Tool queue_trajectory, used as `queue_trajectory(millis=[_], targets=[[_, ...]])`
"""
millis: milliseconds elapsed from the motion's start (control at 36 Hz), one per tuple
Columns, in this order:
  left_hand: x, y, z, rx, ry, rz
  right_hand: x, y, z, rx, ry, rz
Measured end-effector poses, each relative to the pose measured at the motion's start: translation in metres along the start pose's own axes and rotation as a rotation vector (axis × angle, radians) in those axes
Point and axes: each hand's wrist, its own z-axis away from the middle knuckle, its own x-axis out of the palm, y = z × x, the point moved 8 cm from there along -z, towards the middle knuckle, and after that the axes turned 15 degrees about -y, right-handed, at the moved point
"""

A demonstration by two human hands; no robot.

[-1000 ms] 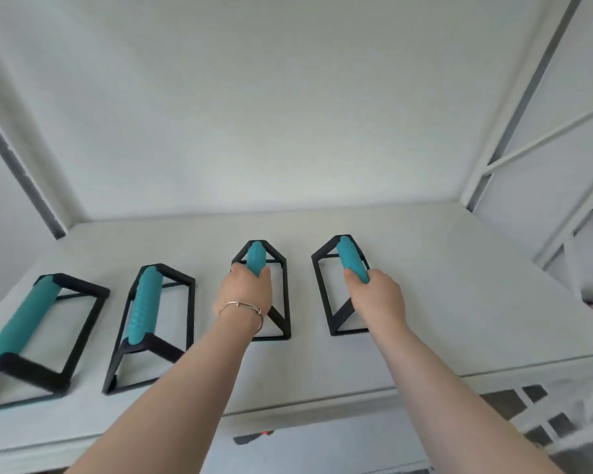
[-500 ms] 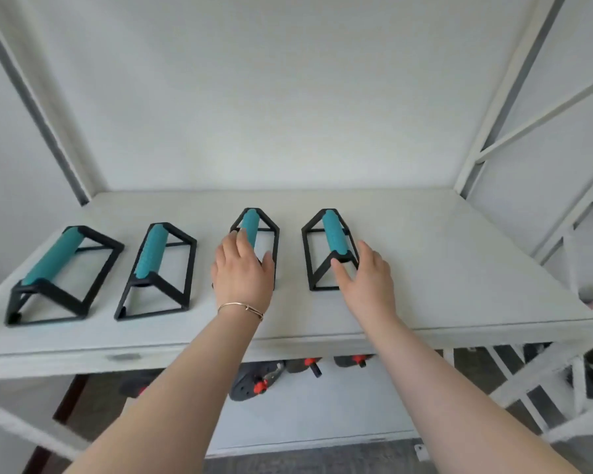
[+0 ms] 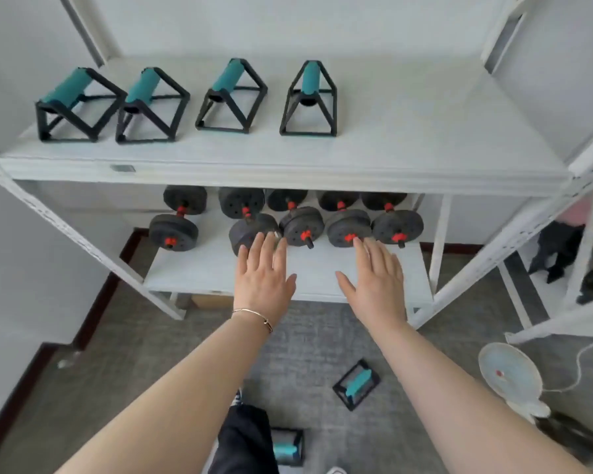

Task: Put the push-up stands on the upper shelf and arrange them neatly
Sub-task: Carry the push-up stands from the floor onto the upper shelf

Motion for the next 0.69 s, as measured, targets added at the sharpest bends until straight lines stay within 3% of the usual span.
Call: queue_trajectory(millis=[111,361,694], targets=[[0.071,0.006,0.040,-0.027,-0.242,0.013,0.064,0.029,0.053,0.062,-0.157,-0.006],[0.247,-0.018,0.123,-0.058,-0.552,-0.017,0.222,0.066,0.153,0.170,-0.436,-0.065],[0.602,-0.052,0.186,0.011,-0.894,-0.041,0.531,0.075,0.259,0.217,-0.662,-0.070]])
